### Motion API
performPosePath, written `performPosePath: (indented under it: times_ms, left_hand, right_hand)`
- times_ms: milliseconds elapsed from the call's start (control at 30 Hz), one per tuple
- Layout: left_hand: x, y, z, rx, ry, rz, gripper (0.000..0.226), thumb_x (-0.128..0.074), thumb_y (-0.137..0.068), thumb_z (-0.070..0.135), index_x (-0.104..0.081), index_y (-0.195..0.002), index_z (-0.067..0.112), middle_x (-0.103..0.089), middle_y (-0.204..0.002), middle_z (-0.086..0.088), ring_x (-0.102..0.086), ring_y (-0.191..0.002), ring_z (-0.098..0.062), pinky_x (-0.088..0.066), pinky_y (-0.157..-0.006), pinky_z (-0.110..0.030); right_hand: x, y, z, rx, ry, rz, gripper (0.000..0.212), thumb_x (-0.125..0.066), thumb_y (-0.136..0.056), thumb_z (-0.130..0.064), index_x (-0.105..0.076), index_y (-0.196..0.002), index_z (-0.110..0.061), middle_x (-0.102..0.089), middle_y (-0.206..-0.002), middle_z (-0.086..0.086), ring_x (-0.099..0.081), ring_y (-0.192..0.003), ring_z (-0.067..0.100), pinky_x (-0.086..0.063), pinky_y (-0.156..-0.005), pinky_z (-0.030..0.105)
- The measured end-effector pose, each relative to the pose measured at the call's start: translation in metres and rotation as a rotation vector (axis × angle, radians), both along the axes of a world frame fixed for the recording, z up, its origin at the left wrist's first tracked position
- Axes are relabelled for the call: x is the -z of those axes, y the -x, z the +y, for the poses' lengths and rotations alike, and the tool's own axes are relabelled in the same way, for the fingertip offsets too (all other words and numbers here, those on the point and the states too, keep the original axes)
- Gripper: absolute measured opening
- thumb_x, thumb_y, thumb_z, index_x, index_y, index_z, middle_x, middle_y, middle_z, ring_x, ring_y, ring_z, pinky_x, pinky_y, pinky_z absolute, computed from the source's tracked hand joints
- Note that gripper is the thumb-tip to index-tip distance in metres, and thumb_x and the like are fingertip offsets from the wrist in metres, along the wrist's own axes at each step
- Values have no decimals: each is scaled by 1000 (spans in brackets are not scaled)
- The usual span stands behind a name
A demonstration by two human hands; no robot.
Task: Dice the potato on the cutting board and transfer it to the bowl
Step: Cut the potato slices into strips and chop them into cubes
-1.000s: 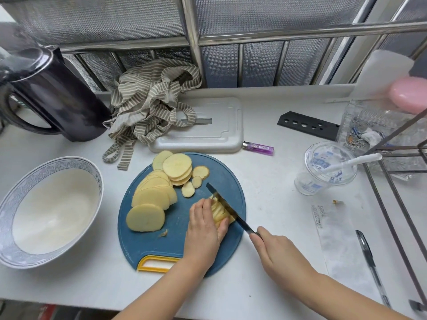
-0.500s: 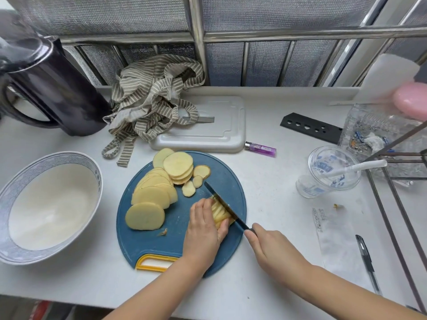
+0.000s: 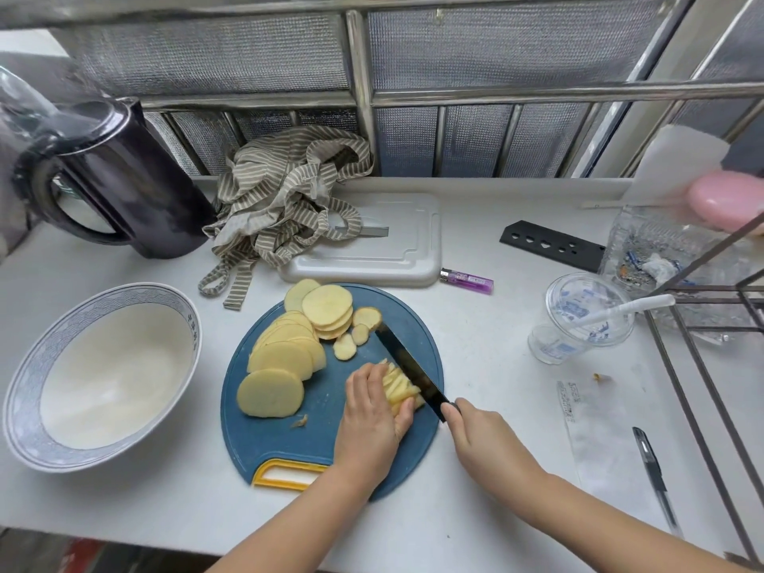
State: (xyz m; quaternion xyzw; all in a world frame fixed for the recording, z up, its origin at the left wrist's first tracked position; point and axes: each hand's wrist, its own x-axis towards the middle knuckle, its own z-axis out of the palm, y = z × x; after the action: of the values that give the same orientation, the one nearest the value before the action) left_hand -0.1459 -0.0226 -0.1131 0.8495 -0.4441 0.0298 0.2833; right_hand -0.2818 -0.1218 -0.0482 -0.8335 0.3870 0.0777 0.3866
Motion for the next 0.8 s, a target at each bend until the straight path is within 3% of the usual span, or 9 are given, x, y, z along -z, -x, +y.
performPosePath:
  times_ms: [67,167,367,533,800]
  left_hand:
    - [-2,1,1,0,7,15,56,-45,-87,48,-40,-128,9,-37,-121,-5,-39,-113,-20,-52,-87,-38]
    - [-1,0,3,-2,4,44,57,-44,-89,49,-39,-130,11,-36,-124,-5,-36,-117,-20,-49,-91,-38]
    - [-3,2,3,-9,-8,142,59,-36,-93,51,-43,-133,8,-39,-130,-9,-31,-122,-18,-43,-97,-40]
    - [-4,3,3,-16,-4,99,59,-26,-98,55,-43,-127,7,-40,-125,-9,-36,-117,-21,-47,-92,-41]
    - [-6,3,2,-33,-6,71,45,-39,-93,42,-39,-124,10,-45,-121,-12,-36,-113,-21,-50,-86,-43]
  right_hand:
    - [-2,1,-1,66,-48,-40,38,-28,-103,-40,-40,-72,-22,-49,-65,-3,-43,-58,13,-33,-52,24]
    - [-4,3,-1,114,-99,-90,41,-30,-103,-39,-39,-68,-20,-47,-62,-5,-41,-56,10,-31,-52,22]
    - [-17,10,-1,96,-51,-127,41,-31,-103,-40,-36,-70,-16,-42,-58,-2,-36,-55,16,-28,-52,28]
    - [-28,20,10,21,27,-123,40,-28,-102,-42,-33,-71,-19,-39,-56,-3,-35,-56,19,-27,-53,29]
    - [-21,23,17,-14,10,-102,38,-26,-102,-44,-32,-72,-22,-40,-59,-2,-38,-59,22,-31,-60,35]
